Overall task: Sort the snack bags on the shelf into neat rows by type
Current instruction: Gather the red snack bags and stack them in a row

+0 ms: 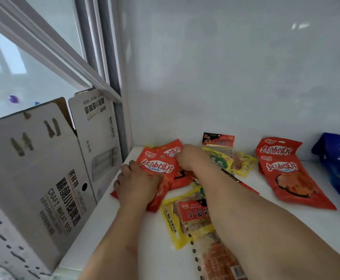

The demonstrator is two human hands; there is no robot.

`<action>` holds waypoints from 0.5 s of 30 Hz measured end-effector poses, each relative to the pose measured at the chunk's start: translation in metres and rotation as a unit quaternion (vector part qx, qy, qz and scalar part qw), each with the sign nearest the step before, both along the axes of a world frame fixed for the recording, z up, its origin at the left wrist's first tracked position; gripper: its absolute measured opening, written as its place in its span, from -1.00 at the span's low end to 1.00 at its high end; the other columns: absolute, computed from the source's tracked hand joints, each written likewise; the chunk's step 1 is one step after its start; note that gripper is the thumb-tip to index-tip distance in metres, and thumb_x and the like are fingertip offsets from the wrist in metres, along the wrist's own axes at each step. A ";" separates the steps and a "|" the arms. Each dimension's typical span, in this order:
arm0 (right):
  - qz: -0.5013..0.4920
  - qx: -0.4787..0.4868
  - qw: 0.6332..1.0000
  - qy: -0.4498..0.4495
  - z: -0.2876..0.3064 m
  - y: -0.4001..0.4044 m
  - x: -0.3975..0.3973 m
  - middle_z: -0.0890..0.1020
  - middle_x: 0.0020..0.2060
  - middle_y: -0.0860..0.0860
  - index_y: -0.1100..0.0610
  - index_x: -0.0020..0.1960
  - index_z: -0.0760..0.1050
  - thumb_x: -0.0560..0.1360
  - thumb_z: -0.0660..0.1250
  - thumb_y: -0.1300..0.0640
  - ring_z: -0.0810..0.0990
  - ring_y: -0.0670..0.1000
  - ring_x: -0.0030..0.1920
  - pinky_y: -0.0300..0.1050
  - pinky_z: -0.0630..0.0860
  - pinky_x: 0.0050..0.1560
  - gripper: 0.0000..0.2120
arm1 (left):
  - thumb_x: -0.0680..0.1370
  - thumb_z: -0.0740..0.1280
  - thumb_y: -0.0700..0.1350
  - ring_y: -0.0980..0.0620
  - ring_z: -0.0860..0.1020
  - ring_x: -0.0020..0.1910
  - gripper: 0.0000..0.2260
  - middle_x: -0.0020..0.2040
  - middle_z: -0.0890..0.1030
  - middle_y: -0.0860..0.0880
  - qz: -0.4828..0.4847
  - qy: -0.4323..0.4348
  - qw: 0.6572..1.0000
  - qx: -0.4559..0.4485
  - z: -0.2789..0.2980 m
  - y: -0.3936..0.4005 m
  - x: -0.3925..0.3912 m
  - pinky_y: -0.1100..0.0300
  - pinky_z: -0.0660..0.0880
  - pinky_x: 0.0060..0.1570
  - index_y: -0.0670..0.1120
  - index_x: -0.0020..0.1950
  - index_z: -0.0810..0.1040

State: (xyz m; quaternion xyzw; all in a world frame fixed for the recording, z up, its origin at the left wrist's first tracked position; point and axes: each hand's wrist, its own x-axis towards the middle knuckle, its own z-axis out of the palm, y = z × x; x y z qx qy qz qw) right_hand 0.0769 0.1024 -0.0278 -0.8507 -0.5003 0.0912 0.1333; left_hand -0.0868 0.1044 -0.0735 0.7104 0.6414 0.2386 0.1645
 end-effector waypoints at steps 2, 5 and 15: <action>-0.023 -0.020 1.000 0.004 -0.001 0.003 -0.001 0.60 0.25 0.11 0.12 0.28 0.53 0.62 0.19 -0.05 0.59 0.16 0.19 -0.03 0.45 0.03 -0.64 | 0.46 0.37 0.30 -0.25 0.37 0.42 -0.14 0.48 0.31 -0.19 0.014 -0.019 1.000 0.014 0.001 0.001 -0.003 -0.13 0.29 0.38 -0.16 0.56 0.15; -0.023 0.000 0.999 0.045 0.000 0.007 0.000 0.58 0.28 0.15 0.19 0.32 0.50 0.61 0.27 -0.08 0.57 0.18 0.25 -0.04 0.47 0.12 -0.58 | 0.50 0.39 0.21 -0.26 0.38 0.40 -0.21 0.47 0.32 -0.20 0.034 -0.040 0.999 0.014 0.000 0.005 -0.007 -0.13 0.30 0.37 -0.16 0.56 0.16; -0.055 0.209 0.914 0.344 0.007 0.018 0.019 0.72 -0.01 0.11 0.19 0.03 0.62 0.42 0.53 0.11 0.70 0.11 -0.07 0.04 0.63 0.07 -0.76 | 0.46 0.46 0.12 -0.21 0.56 0.18 -0.43 0.30 0.51 -0.14 0.073 -0.214 0.974 -0.004 0.000 0.020 -0.018 -0.04 0.48 0.05 -0.09 0.38 0.43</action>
